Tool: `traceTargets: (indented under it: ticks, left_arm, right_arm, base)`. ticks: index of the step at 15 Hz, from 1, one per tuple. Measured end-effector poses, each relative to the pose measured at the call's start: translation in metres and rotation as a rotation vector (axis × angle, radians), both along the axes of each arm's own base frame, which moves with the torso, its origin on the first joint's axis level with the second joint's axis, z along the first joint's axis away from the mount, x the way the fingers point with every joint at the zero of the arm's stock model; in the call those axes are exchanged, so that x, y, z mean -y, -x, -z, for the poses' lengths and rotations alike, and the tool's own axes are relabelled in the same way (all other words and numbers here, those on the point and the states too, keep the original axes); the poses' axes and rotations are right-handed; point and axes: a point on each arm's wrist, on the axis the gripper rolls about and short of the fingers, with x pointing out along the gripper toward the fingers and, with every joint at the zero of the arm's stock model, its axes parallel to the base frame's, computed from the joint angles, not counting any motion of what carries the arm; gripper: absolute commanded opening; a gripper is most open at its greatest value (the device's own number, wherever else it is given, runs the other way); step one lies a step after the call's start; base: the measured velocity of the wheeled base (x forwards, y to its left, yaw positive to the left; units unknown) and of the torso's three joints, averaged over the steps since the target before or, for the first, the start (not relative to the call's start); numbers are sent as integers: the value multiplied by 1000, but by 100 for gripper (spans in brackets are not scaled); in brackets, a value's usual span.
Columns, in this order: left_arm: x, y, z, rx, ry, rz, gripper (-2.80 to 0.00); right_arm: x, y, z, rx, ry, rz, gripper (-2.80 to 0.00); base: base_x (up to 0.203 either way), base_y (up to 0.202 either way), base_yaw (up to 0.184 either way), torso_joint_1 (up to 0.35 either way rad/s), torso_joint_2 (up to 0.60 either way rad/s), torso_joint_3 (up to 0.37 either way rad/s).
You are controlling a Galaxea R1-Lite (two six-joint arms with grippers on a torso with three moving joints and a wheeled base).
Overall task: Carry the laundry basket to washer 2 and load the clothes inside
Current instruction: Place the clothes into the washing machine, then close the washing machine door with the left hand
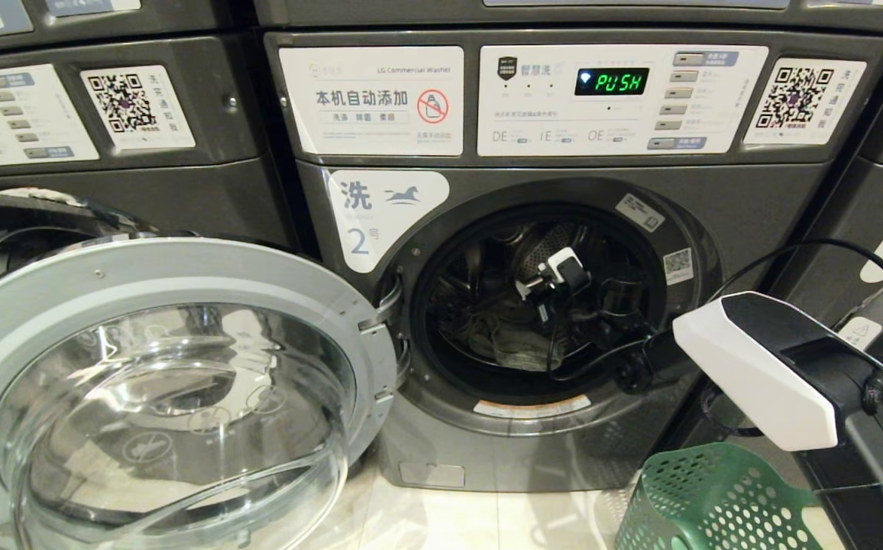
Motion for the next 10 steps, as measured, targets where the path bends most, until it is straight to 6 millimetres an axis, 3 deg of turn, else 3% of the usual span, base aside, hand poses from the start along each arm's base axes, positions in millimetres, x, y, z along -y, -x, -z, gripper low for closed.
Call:
traceTargets:
  ticks: [5,10]
  left_arm:
    - [0,0,0,0,0,0,-280]
    - [0,0,0,0,0,0,-280]
  right_arm:
    - [7,30,8,-146,30,-2,0]
    - [17,67,-8,-363,41,-42,0]
  base:
    - [0,0,0,0,0,0]
    - [0,0,0,0,0,0]
